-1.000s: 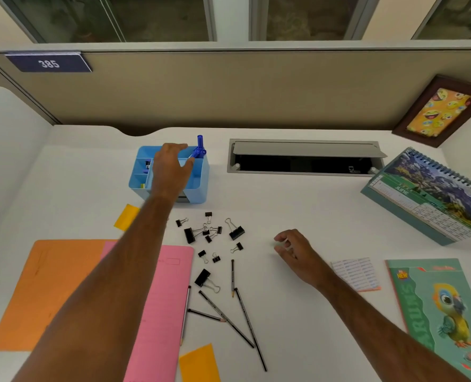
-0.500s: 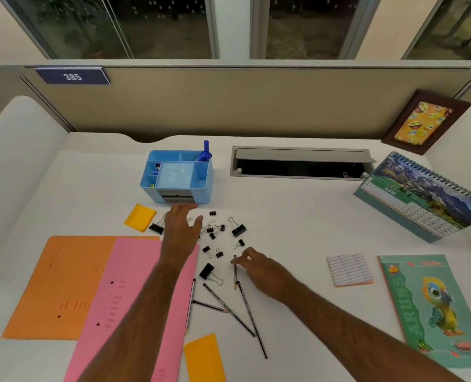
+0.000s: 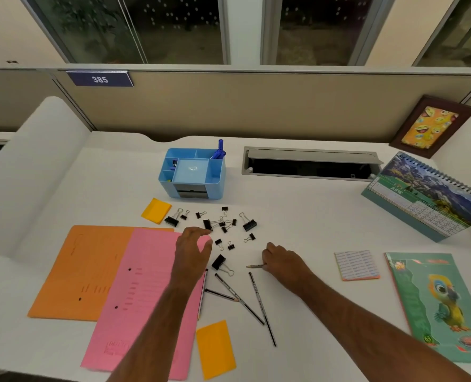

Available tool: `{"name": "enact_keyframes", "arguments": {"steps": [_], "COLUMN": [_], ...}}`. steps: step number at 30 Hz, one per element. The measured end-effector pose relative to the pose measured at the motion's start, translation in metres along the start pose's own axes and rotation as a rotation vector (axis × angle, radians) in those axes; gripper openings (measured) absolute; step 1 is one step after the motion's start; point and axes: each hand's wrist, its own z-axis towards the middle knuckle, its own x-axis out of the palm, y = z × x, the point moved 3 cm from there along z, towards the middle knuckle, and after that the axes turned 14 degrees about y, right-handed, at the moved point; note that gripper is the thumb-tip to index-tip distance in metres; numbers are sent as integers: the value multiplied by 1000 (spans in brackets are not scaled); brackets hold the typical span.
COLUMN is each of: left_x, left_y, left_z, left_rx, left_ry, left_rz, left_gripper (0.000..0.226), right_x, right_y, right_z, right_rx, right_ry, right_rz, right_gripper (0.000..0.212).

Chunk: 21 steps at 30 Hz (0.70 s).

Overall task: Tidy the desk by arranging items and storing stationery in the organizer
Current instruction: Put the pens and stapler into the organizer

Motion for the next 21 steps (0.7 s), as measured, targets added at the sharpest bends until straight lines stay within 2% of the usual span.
{"name": "enact_keyframes", "arguments": {"steps": [4, 6, 7, 10, 12, 15, 18, 21], "left_x": [7, 12, 15, 24, 31, 36, 28, 14], "left_y": [-1, -3, -6, -17, -26, -34, -43, -48], "left_z": [-4, -6, -8, -12, -14, -14, -10, -3], "left_rx": [-9, -13, -20, -66, -107, -107, -86, -99], "left_ry": [32, 63, 80, 127, 181, 207, 154, 136], "left_rz": [-44, -81, -104, -242, -361, -484, -571, -753], "left_gripper": [22, 22, 21, 21, 23, 24, 16, 22], "right_x": [7, 3, 2, -10, -21, -36, -52, -63], "right_y": [-7, -6, -3, 8, 17, 36, 52, 61], "right_z": [-4, -10, -10, -11, -9, 0, 7, 12], "right_rx": [124, 156, 157, 157, 146, 90, 59, 48], "right_ry": [7, 73, 103, 95, 47, -4, -69, -140], "right_rz": [92, 160, 216, 496, 699, 846, 915, 954], "right_gripper": [35, 21, 15, 21, 18, 14, 12, 13]}}
